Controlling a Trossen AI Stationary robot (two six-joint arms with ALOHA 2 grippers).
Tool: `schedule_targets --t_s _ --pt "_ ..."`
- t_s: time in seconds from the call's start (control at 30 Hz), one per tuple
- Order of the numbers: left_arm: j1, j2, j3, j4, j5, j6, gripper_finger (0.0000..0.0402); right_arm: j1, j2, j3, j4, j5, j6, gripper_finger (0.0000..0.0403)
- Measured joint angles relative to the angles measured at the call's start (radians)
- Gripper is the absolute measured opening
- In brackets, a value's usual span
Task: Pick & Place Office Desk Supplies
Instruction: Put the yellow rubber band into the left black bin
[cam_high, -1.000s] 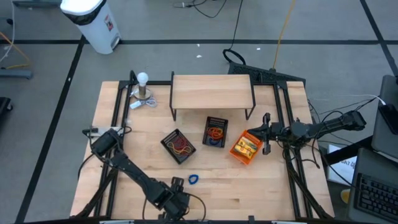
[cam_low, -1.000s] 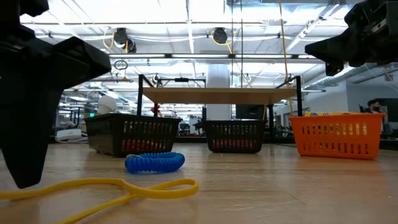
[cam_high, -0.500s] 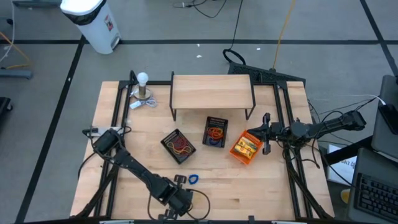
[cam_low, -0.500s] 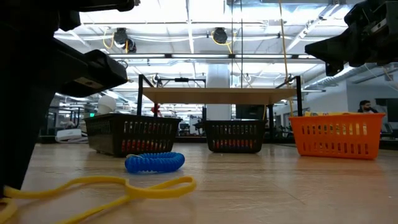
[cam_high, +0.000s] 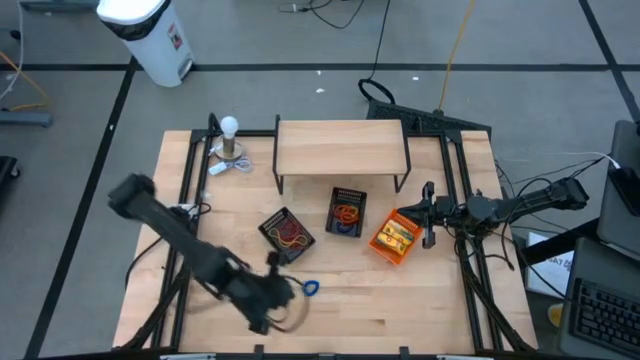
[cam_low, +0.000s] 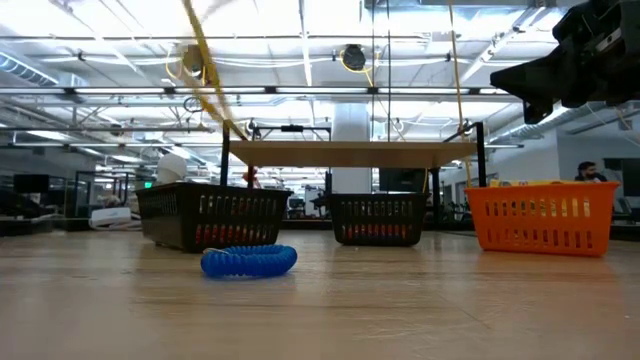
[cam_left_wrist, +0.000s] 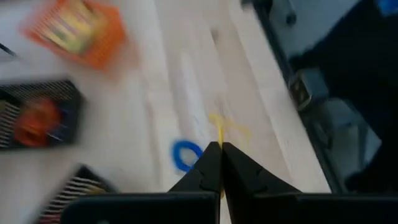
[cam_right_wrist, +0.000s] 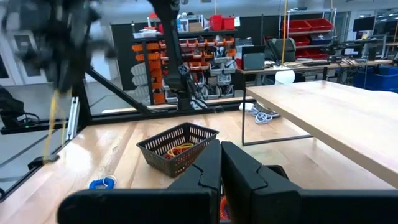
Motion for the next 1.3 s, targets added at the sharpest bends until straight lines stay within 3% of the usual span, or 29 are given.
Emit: schedule_targets --t_s 0.3,0.53,0.77,0.93,1.1,1.3 --pt "0.028 -0.404 -0.231 0.061 -0.128 0.124 0.0001 0.0 0.0 0.0 -0.025 0.0 0.023 0.0" --pt "0.045 -0.669 -0.44 0.27 -0.132 0.337 0.0001 0.0 0.0 0.0 -0.015 0.0 0.023 0.0" --pt "0.173 -0.91 -0.517 0.287 -0.121 0.39 0.0 -0.001 -0.001 0.0 0.107 -0.014 0.012 0.0" --pt "0.301 -1.033 -0.625 0.302 -0.042 0.403 0.0 -0.001 0.0 0.0 0.094 -0.126 -0.006 0.0" --pt "0.441 -1.175 -0.776 0.414 0.169 0.392 0.0 -0.001 0.0 0.0 0.062 -0.126 -0.01 0.0" --pt "0.502 -1.317 -0.891 0.495 0.259 0.385 0.0 -0.001 -0.001 0.0 0.1 -0.124 -0.008 0.0"
